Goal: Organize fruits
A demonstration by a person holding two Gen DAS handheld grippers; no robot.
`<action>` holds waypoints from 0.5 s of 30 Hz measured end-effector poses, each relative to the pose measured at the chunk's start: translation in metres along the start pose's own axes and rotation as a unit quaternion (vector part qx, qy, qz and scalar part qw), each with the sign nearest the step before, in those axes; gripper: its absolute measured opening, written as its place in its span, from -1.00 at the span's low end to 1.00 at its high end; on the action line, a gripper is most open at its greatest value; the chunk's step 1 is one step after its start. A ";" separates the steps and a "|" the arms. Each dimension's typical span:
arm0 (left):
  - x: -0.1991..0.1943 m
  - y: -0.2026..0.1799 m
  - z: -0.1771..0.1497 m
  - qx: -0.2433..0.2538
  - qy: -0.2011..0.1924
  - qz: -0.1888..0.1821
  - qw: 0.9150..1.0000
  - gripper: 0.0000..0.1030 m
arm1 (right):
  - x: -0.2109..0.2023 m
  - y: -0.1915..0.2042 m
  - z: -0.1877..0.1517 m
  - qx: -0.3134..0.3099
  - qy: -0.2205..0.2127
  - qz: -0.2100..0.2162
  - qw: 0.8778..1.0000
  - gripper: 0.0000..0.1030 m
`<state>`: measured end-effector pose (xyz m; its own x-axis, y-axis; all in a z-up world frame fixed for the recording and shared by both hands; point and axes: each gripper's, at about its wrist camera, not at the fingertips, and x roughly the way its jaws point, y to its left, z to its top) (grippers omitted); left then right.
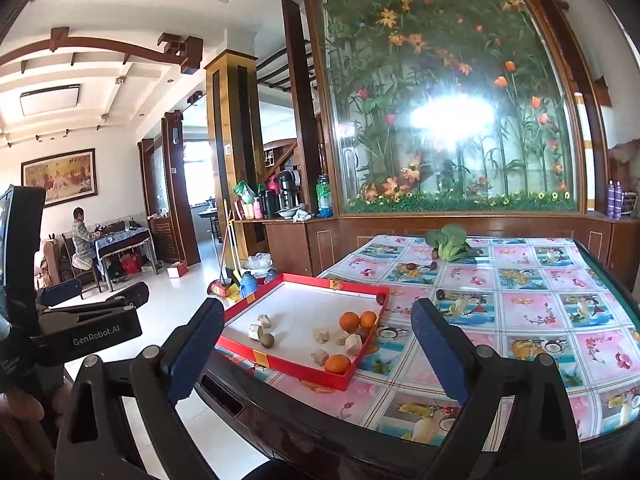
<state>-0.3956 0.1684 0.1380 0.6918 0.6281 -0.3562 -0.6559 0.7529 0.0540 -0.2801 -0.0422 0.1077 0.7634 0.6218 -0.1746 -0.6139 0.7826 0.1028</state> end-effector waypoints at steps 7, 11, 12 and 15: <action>-0.003 -0.004 -0.002 0.010 0.008 -0.012 1.000 1.00 | 0.001 0.000 -0.002 0.006 0.008 0.005 1.000 0.84; -0.004 -0.005 -0.004 0.010 0.011 -0.019 1.000 1.00 | 0.000 0.002 -0.003 0.005 0.009 0.005 1.000 0.85; -0.004 -0.005 -0.004 0.009 0.013 -0.022 1.000 1.00 | 0.000 0.001 -0.003 0.005 0.009 0.005 1.000 0.85; -0.003 -0.004 -0.006 0.008 0.016 -0.025 1.000 1.00 | 0.000 0.003 -0.004 0.006 0.012 0.007 1.000 0.85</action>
<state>-0.3963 0.1623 0.1335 0.7131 0.5840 -0.3879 -0.6159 0.7861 0.0513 -0.2827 -0.0402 0.1042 0.7497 0.6319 -0.1966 -0.6220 0.7743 0.1165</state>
